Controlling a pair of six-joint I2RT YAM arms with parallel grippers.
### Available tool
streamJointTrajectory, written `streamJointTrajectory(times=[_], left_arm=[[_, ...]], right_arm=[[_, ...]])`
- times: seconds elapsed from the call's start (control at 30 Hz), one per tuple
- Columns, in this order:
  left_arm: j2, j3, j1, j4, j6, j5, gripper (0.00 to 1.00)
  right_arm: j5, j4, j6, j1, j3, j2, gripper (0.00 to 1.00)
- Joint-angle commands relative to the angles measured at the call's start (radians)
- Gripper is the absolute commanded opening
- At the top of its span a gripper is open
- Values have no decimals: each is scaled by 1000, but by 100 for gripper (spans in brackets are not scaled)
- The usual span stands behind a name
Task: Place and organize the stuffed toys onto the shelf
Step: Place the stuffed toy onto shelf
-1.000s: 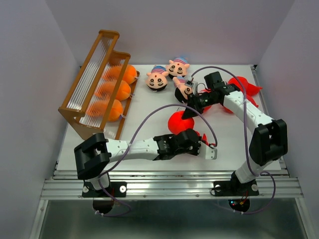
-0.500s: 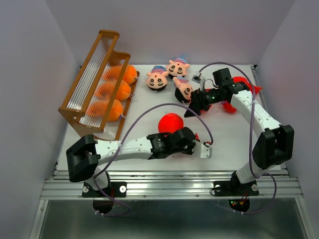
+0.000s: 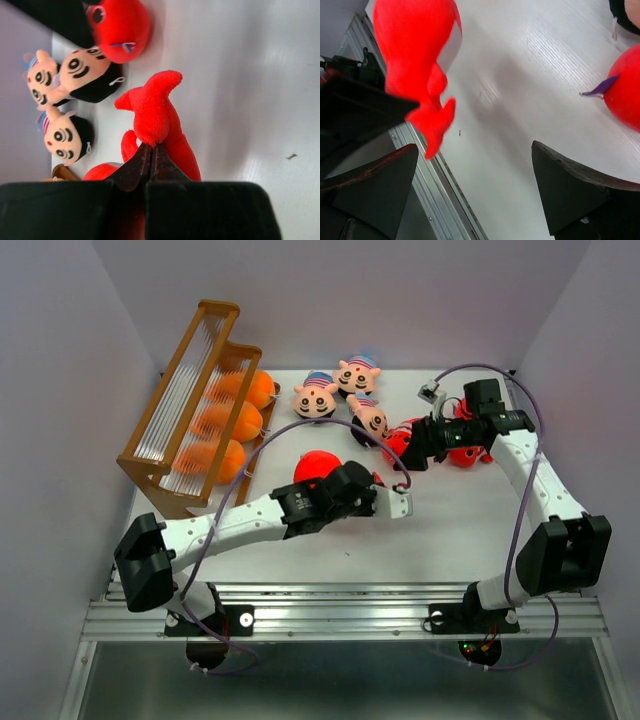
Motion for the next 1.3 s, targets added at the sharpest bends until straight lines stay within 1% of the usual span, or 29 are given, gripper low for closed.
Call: streamJointTrajectory(times=[0.0,0.07,0.1,0.13,0.2,0.4,0.43,0.5,0.6,0.63,0.7,0.77,0.83,1.03,1.27], left_arm=[[-43,123,99,-33,49,9,0],[-14,193,157,-68,60,16,0],[1,221,173,-87,66,19,0],[32,280,190,-114,73,17,0],[63,334,233,-134,81,14,0],[191,528,345,-169,100,23,0],[225,575,380,-174,104,34,0],[263,624,409,-180,112,37,0],[343,739,465,-196,126,32,0],[380,755,478,-193,129,29,0],[415,776,518,-154,107,25,0],[445,811,549,-154,80,22,0],[484,839,558,-142,72,-4,0],[572,902,612,-96,96,-9,0],[610,950,676,-47,144,29,0]], right_arm=[[-7,-10,-97,-24,-91,-37,100],[3,-10,-138,-33,-123,-41,100],[5,-10,-154,-33,-151,-41,100],[6,-10,-181,-44,-163,-41,100],[2,-8,-204,-53,-188,-38,100],[-70,-7,-298,-64,-274,1,100],[-98,-7,-322,-64,-292,15,100],[-128,-7,-341,-74,-303,32,100],[-141,-39,-373,-84,-288,52,100],[-148,-40,-378,-84,-291,42,100],[-152,-40,-388,-84,-306,26,100],[-146,-40,-393,-84,-317,9,100],[-144,-40,-392,-84,-327,-1,100],[-159,-50,-396,-84,-330,-25,100],[-165,-65,-411,-84,-327,-44,100]])
